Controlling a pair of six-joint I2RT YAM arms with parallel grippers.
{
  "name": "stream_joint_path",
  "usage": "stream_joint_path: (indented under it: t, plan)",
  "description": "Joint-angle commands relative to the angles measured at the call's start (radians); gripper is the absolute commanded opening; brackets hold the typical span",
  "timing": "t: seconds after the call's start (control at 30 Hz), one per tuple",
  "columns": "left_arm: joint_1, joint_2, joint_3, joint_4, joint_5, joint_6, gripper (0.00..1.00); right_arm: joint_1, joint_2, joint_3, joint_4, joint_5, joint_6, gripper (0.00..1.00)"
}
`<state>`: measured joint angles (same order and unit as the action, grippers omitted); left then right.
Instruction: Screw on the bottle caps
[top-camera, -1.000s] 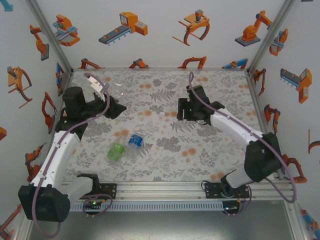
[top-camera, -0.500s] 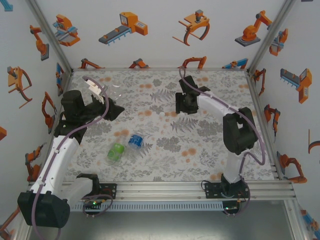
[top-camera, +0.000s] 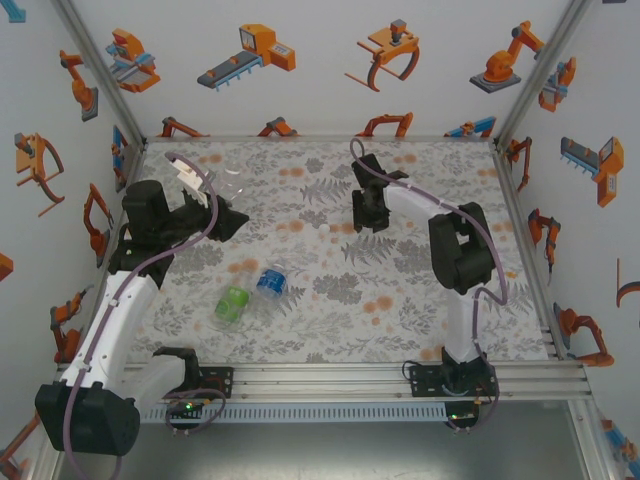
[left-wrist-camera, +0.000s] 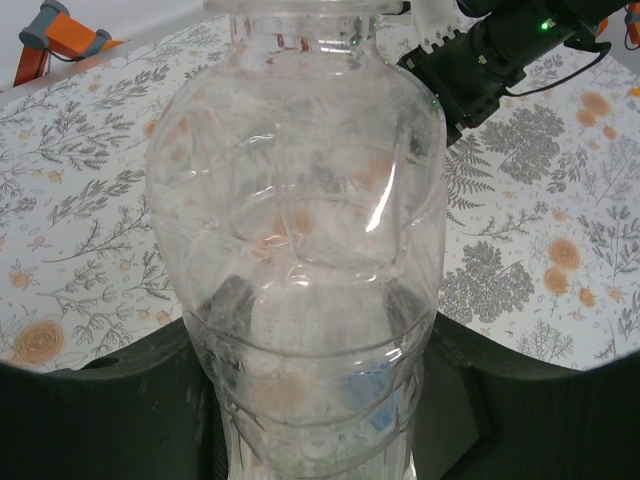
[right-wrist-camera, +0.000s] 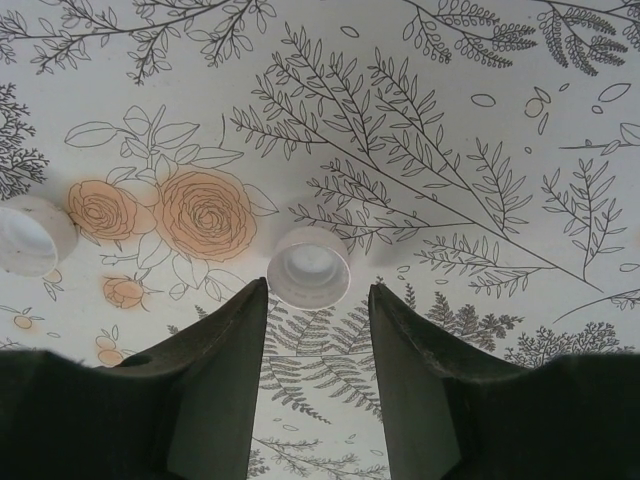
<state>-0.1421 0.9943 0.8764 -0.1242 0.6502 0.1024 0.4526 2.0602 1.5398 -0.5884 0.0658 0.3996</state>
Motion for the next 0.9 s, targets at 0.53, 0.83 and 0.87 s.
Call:
stream_joint_path:
  t: [0.53, 0.83, 0.87]
  plan:
    - [0.005, 0.012, 0.004, 0.018, 0.026, 0.003, 0.06, -0.005, 0.063, 0.059, 0.002, 0.007, -0.027, 0.37]
    - [0.006, 0.018, 0.006, 0.020, 0.031, 0.002, 0.06, 0.004, -0.025, 0.004, -0.017, 0.010, -0.017, 0.33]
    - [0.006, 0.018, 0.006, 0.020, 0.033, 0.001, 0.06, 0.008, -0.046, -0.018, -0.014, 0.004, -0.009, 0.33]
